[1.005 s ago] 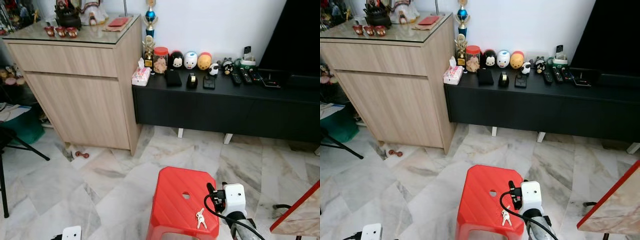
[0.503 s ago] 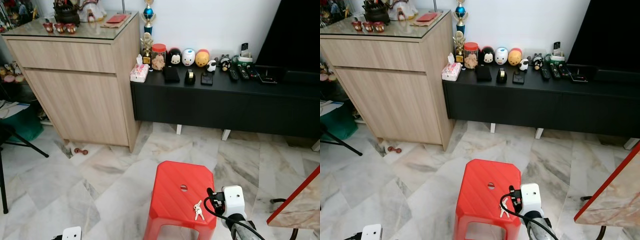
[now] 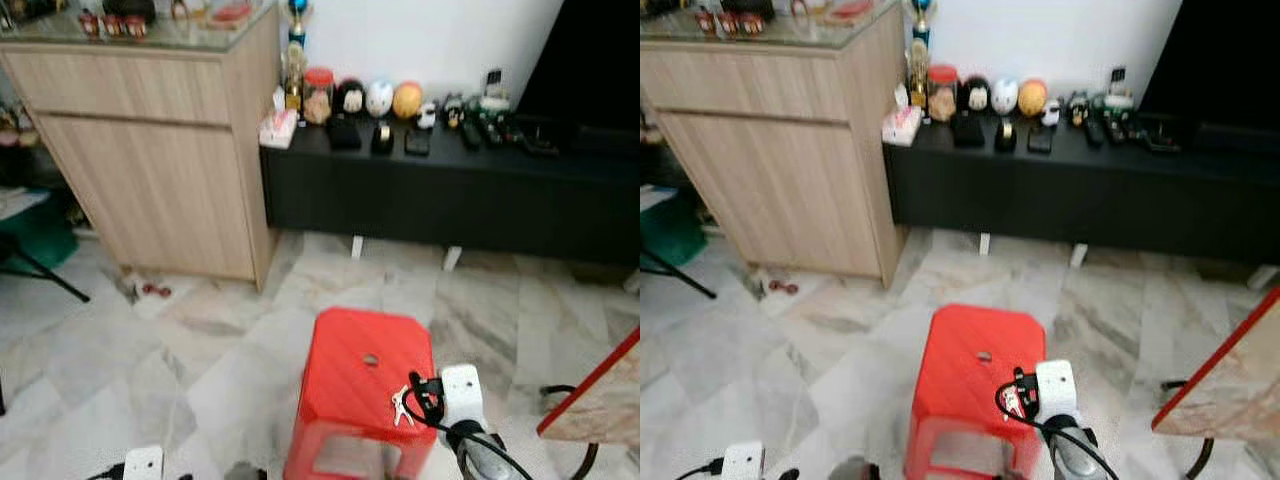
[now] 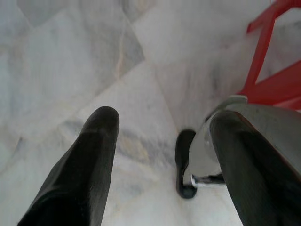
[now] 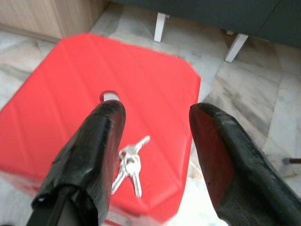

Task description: Hang keys on a hook

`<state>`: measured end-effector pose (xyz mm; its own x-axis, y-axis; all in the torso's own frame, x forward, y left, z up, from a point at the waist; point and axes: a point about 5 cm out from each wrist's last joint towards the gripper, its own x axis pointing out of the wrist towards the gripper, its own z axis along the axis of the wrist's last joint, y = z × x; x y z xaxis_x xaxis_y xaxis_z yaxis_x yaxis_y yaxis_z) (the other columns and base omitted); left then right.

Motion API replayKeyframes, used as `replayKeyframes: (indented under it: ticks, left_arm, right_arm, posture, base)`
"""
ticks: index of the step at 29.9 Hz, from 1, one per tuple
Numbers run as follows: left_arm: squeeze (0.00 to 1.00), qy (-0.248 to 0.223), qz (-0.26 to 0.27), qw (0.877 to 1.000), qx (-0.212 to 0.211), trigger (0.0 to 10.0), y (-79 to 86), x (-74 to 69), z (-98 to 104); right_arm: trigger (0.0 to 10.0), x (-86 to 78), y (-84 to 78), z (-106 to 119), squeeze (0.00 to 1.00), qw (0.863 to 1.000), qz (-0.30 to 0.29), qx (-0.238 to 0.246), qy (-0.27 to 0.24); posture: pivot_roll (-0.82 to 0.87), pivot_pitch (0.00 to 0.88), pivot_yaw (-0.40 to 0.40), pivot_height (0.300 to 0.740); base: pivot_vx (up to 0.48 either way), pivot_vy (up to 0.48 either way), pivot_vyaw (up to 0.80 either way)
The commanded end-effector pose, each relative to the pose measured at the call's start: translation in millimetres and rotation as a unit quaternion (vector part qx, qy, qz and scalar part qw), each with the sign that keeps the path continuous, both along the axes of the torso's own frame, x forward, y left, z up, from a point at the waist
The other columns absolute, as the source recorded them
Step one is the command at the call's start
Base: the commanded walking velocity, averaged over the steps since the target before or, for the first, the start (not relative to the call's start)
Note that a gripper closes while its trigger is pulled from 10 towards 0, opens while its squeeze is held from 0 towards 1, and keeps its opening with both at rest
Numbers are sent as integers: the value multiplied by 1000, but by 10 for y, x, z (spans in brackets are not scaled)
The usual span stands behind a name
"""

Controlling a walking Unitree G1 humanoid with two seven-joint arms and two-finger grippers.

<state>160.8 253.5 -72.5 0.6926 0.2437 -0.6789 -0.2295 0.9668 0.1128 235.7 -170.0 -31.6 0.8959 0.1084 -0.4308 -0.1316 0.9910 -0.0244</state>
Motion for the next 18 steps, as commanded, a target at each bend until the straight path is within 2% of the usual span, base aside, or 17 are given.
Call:
replayKeyframes:
  ticks: [1, 2, 3, 4, 5, 7, 8, 9, 13, 18]
  left_arm:
    - [0, -88, -19, 995, 30, 10000, -56, 363, 217]
    - [0, -123, -32, 991, 46, 10000, -61, 511, 330]
    - [0, -123, -32, 991, 46, 10000, -61, 511, 330]
    - [0, -189, -45, 980, 52, 10000, -87, 738, 535]
    - [0, -232, -44, 971, 49, 10000, -98, 855, 669]
    - [0, -258, -51, 963, 54, 10000, -105, 923, 758]
    - [0, -289, -57, 954, 54, 10000, -116, 995, 865]
    - [0, -289, -57, 954, 54, 10000, -116, 995, 865]
    - [0, -328, -66, 941, 45, 10000, -172, 1077, 998]
    - [0, -342, -66, 937, 29, 10000, -223, 1078, 1036]
  right_arm:
    - [10000, 33, -24, 1, 0, 1000, 5, -7, 9]
    - [10000, 37, -26, 0, 0, 1000, 6, -6, 11]
    - [10000, 37, -26, 0, 0, 1000, 6, -6, 11]
    - [10000, 46, -36, -8, 0, 1000, 13, -19, 18]
    - [10000, 58, -52, -9, 0, 999, 14, -24, 22]
    - [10000, 76, -66, 0, 0, 999, 13, -22, 23]
    - [10000, 99, -66, 10, 0, 999, 16, -21, 25]
    - [10000, 99, -66, 10, 0, 999, 16, -21, 25]
    - [10000, 118, -47, -3, 0, 999, 24, -26, 36]
    - [10000, 92, -16, -48, 0, 998, 30, -31, 52]
  posture:
    - [155, 15, -77, 641]
    - [156, 17, -79, 641]
    - [156, 17, -79, 641]
    - [156, 20, -81, 641]
    - [157, 30, -87, 641]
    - [160, 31, -92, 641]
    - [161, 37, -96, 641]
    - [161, 37, -96, 641]
    - [178, 43, -103, 641]
    - [185, 38, -101, 641]
  base:
    - [0, 0, 0]
    - [0, 0, 0]
    - [0, 0, 0]
    - [0, 0, 0]
    - [0, 0, 0]
    - [0, 0, 0]
    - [0, 0, 0]
    - [0, 0, 0]
    - [0, 0, 0]
    - [0, 0, 0]
